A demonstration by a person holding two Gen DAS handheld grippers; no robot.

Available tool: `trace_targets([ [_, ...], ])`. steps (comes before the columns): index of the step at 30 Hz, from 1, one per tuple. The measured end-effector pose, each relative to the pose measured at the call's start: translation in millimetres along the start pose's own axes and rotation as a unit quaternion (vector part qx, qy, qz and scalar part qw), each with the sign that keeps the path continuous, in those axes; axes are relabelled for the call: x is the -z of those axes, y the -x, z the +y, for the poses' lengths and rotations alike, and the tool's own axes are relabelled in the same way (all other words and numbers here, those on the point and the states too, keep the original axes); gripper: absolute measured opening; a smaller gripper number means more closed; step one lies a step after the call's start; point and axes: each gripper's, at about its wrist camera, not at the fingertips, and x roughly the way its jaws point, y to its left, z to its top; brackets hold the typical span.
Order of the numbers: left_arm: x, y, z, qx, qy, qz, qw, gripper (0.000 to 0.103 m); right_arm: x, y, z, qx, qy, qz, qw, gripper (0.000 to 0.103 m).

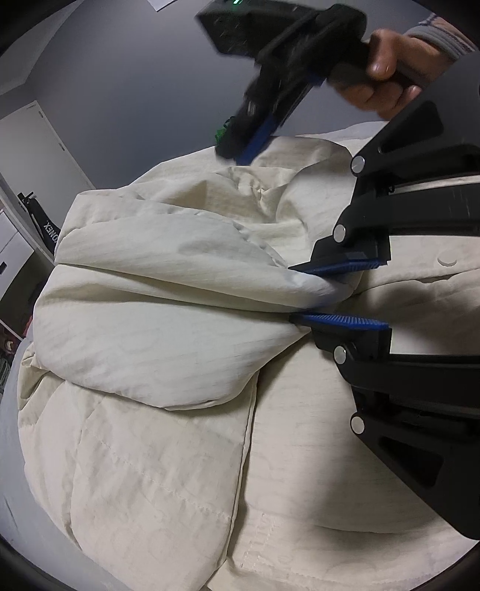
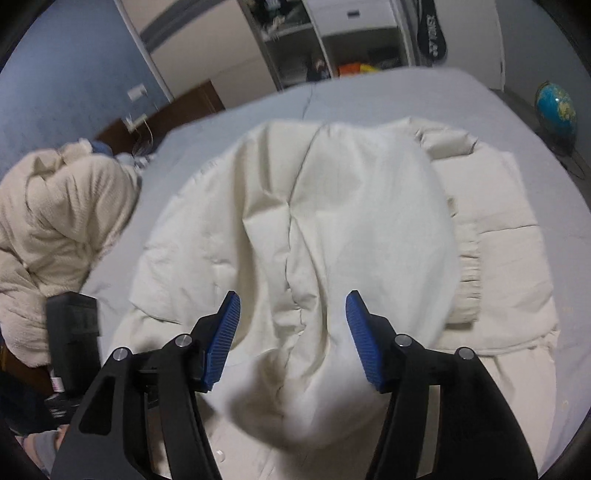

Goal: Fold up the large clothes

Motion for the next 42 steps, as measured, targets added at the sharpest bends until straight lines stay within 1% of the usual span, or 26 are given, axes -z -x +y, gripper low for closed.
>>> trace_targets([
  [1, -1, 0, -1, -0.001, 0.000, 0.000, 1.0000, 0.021, 1, -6, 0, 0.007, 0.007, 0.008, 1.000, 0.023],
  [2, -1, 0, -2, -0.003, 0.000, 0.001, 1.0000, 0.021, 1, -12, 1, 0.013, 0.014, 0.019, 1.000, 0.020],
  [3, -1, 0, -3, -0.005, 0.000, 0.001, 1.0000, 0.022, 3, -18, 0, 0.015, 0.020, 0.025, 0.999, 0.014],
  [4, -1, 0, -3, -0.006, -0.001, 0.002, 1.0000, 0.022, 5, -18, 0, 0.012, 0.024, 0.023, 0.999, 0.007],
  [6, 0, 1, -4, -0.007, -0.003, 0.002, 1.0000, 0.022, 10, -13, -1, 0.001, 0.031, 0.012, 0.999, 0.004],
  [9, 1, 1, -4, -0.006, -0.006, 0.002, 1.0000, 0.023, 19, 12, -1, -0.013, 0.030, -0.024, 0.999, 0.002],
  [11, 2, 0, -5, -0.005, -0.008, 0.002, 1.0000, 0.025, 27, 25, -5, -0.018, 0.018, -0.042, 0.999, 0.001],
  [13, 4, -1, -4, -0.013, -0.011, 0.003, 0.9998, 0.025, 38, 23, -10, -0.006, 0.013, -0.038, 0.999, 0.000],
  [15, 5, -2, -2, -0.015, -0.008, 0.006, 0.9998, 0.025, 51, 7, -20, 0.008, -0.003, -0.014, 1.000, 0.000],
  [16, 6, -2, -2, -0.017, -0.008, 0.008, 0.9998, 0.025, 52, 1, -24, 0.012, -0.009, -0.007, 1.000, 0.000],
  [21, 10, -2, -6, -0.032, -0.023, 0.010, 0.9992, 0.027, 59, -9, -25, 0.023, -0.006, -0.006, 1.000, 0.000],
  [23, 11, -1, -9, -0.038, -0.024, 0.009, 0.9989, 0.032, 63, -9, -23, 0.027, 0.007, -0.014, 1.000, 0.001],
  [24, 13, 0, -10, -0.041, -0.023, 0.008, 0.9989, 0.032, 64, -9, -23, 0.025, 0.008, -0.015, 1.000, 0.001],
  [25, 13, 1, -10, -0.040, -0.021, 0.007, 0.9989, 0.035, 64, -7, -21, 0.022, 0.008, -0.017, 1.000, 0.002],
  [27, 12, 6, -13, -0.042, -0.019, 0.002, 0.9989, 0.045, 64, 0, -23, 0.004, 0.000, -0.020, 1.000, 0.002],
  [29, 9, 16, -15, -0.038, -0.018, -0.005, 0.9991, 0.061, 65, 10, -25, -0.011, -0.012, -0.018, 1.000, 0.002],
  [31, 7, 23, -17, -0.041, -0.019, 0.000, 0.9990, 0.073, 64, 22, -30, -0.024, -0.017, -0.017, 0.999, 0.002],
  [33, 8, 33, -19, -0.045, -0.034, 0.007, 0.9984, 0.075, 64, 38, -36, -0.037, -0.019, -0.017, 0.999, 0.003],
  [35, 10, 45, -19, -0.055, -0.052, 0.014, 0.9971, 0.080, 66, 59, -46, -0.044, -0.023, -0.013, 0.999, 0.016],
  [37, 15, 62, -16, -0.069, -0.070, 0.020, 0.9949, 0.080, 69, 79, -59, -0.048, -0.029, -0.017, 0.998, 0.050],
  [38, 18, 71, -12, -0.074, -0.075, 0.022, 0.9942, 0.080, 71, 89, -65, -0.049, -0.032, -0.020, 0.998, 0.055],
  [39, 20, 82, -6, -0.083, -0.077, 0.023, 0.9933, 0.080, 75, 100, -74, -0.045, -0.037, -0.024, 0.998, 0.058],
  [42, 25, 113, 18, -0.116, -0.073, 0.024, 0.9903, 0.080, 89, 126, -109, -0.039, -0.066, -0.019, 0.997, 0.060],
])
